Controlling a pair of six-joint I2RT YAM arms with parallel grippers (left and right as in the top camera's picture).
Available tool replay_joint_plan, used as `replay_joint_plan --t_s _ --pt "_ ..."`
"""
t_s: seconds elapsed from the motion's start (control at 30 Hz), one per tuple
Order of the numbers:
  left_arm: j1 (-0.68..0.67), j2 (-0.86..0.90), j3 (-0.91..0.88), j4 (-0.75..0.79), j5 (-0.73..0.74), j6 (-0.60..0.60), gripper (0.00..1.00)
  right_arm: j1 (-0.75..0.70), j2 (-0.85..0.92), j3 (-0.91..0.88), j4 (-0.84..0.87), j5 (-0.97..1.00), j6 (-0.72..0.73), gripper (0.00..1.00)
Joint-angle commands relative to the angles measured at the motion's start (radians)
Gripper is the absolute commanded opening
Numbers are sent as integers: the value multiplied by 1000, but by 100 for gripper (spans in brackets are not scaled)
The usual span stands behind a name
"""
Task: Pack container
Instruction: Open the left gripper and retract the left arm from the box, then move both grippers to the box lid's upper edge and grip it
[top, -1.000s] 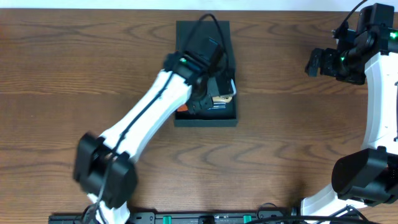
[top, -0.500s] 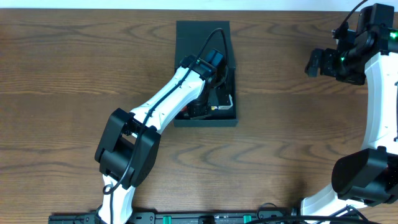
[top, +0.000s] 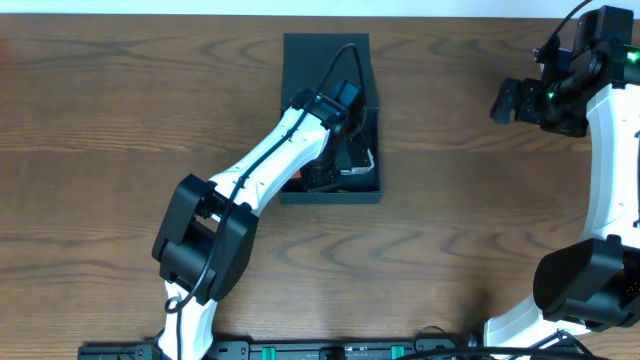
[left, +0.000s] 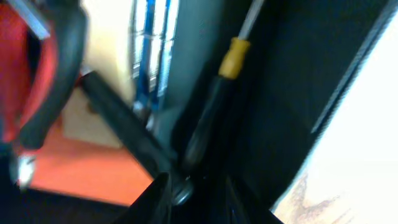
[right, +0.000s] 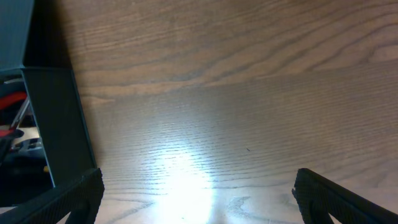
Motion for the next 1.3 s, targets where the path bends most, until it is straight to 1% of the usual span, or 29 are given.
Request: replay_joint_plan --t_s 0.0,0.1,0.2,0.23,0.27,0.3,0.33,0.37,0.4,0.43,0.47,0.5,0.6,0.7,0.73,0.8,0.83,0.97,1.03,1.13,1.27 --pt "1 -88 59 4 -130 -84 27 3 -5 9 -3 -7 17 99" --pt "29 -152 89 8 -220 -186 28 3 -5 9 -2 -8 17 99" --pt "98 -231 93 8 -239 -298 28 3 -5 9 -1 -19 18 99" --pt "130 -254 93 8 -239 -349 28 3 -5 9 2 -34 18 95" --pt "174 -276 93 7 -239 -407 27 3 -5 9 10 -55 17 83" --pt "218 -293 93 7 -238 -453 21 3 -5 6 23 -77 18 68" --pt "270 -305 93 8 -238 -499 11 4 -5 -3 48 -107 23 52" --pt "318 -309 93 9 -233 -531 6 5 -5 -11 68 -124 35 38" --pt "372 -309 93 15 -209 -555 6 7 -5 -27 106 -145 63 24" --pt "417 -304 92 24 -168 -564 6 11 -5 -53 156 -164 98 13" --pt "472 -293 90 44 -89 -564 6 17 -5 -88 222 -190 146 1" --pt "521 -276 90 71 2 -564 6 22 -5 -128 293 -219 187 1" --pt "607 -221 88 159 245 -564 6 40 -5 -264 514 -329 270 1" --pt "658 -152 88 241 471 -565 6 56 8 -389 724 -479 325 1" --pt "670 -124 88 265 537 -576 6 64 20 -426 798 -533 324 1" --pt "683 -72 88 304 615 -606 6 76 44 -475 907 -610 328 1" --pt "686 -47 88 320 631 -623 6 83 61 -491 951 -635 344 1" --pt "685 59 88 396 643 -716 6 122 156 -503 1065 -636 397 1" --pt "684 104 88 431 679 -750 6 140 212 -503 1127 -637 449 1" --pt "682 168 88 465 724 -763 6 164 299 -503 1228 -666 509 1" --pt "679 229 88 467 727 -764 6 189 408 -503 1367 -711 589 1"
